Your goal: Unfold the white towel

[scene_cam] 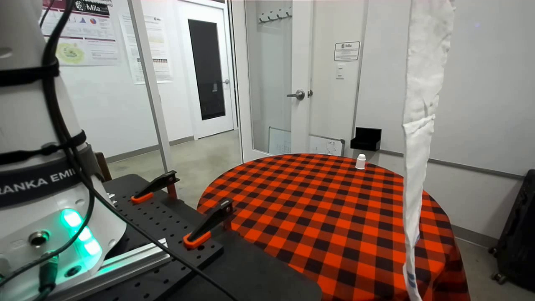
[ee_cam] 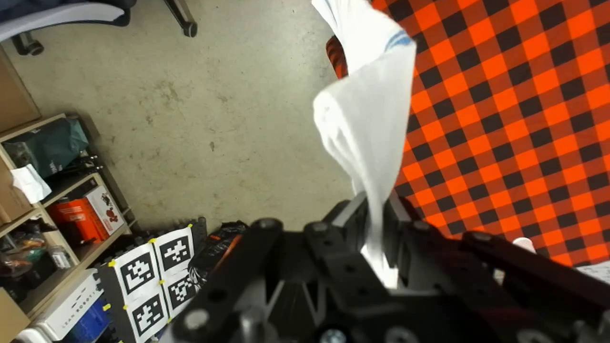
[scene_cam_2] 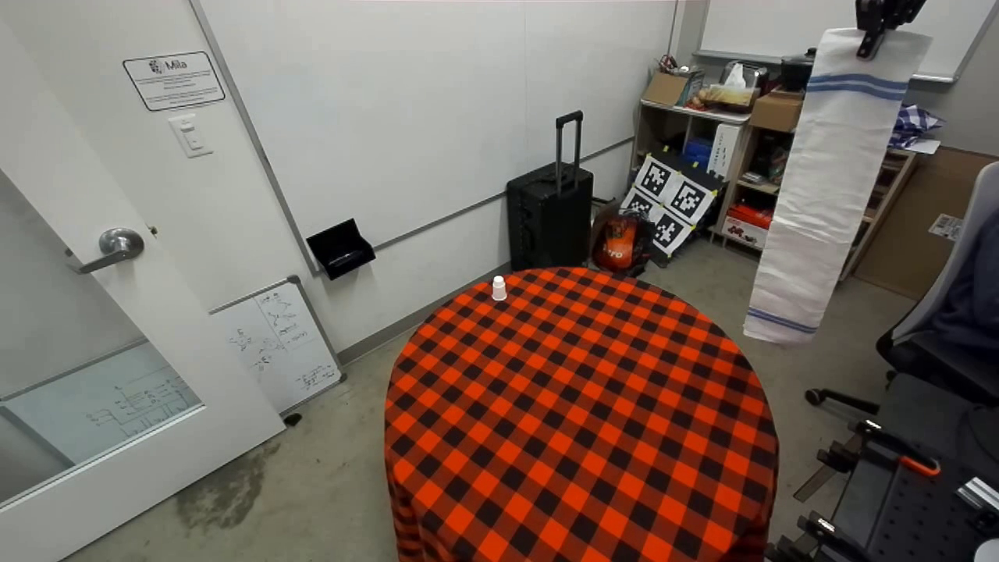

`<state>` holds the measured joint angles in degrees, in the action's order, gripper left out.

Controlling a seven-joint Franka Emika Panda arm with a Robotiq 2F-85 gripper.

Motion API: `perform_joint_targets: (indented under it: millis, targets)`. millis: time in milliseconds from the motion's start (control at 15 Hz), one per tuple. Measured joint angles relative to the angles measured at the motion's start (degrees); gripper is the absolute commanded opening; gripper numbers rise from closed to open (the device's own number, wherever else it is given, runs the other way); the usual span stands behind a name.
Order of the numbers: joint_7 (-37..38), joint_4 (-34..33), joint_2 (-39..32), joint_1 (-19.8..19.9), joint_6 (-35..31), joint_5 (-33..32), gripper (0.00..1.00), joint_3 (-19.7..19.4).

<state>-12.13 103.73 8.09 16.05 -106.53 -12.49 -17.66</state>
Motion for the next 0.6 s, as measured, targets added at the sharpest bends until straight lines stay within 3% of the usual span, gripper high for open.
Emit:
perform_joint_targets:
  millis: [600]
  targets:
    - [0.24, 5.79, -1.99, -3.35, -9.38, 10.88, 0.02, 3.04]
